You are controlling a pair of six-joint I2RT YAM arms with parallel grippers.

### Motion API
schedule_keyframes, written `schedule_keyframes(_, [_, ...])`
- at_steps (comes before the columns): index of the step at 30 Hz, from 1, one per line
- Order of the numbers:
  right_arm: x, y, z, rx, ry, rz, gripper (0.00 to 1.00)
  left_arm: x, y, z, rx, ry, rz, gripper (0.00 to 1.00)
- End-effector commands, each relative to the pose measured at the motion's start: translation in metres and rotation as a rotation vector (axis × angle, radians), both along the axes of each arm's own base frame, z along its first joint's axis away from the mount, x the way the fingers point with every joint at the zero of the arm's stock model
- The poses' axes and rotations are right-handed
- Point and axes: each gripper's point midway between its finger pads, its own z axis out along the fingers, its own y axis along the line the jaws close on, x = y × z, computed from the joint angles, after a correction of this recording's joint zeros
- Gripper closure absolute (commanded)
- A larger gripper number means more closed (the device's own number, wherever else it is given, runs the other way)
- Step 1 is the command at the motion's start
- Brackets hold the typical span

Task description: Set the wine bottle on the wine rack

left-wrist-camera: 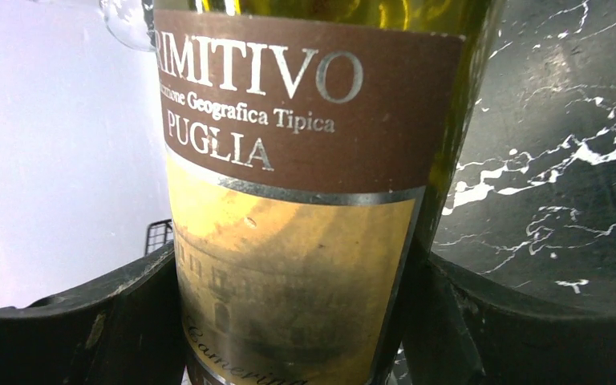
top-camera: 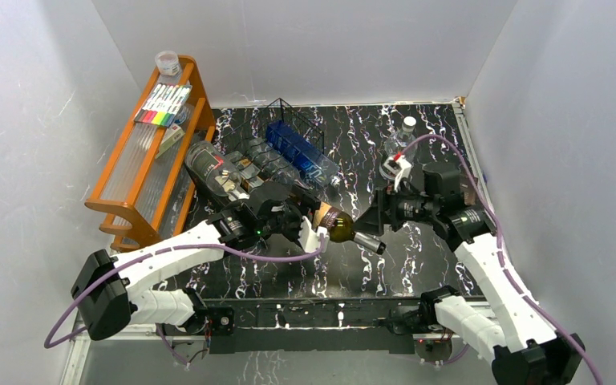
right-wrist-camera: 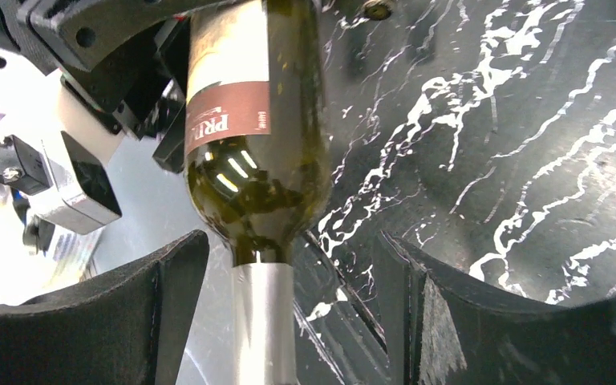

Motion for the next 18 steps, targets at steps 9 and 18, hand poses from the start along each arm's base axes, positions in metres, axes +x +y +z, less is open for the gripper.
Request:
schedule_keyframes(9, [-0.028, 0.028, -0.015, -0.108, -0.008, 0.164, 0.17, -0.001, -0.02, 0.084, -0.135, -0.232, -0.118, 1.0])
schedule_keyframes(18, [-0.034, 0.048, -0.03, -0.157, 0.005, 0.193, 0.26, -0.003, -0.025, 0.091, -0.149, -0.235, -0.134, 1.0])
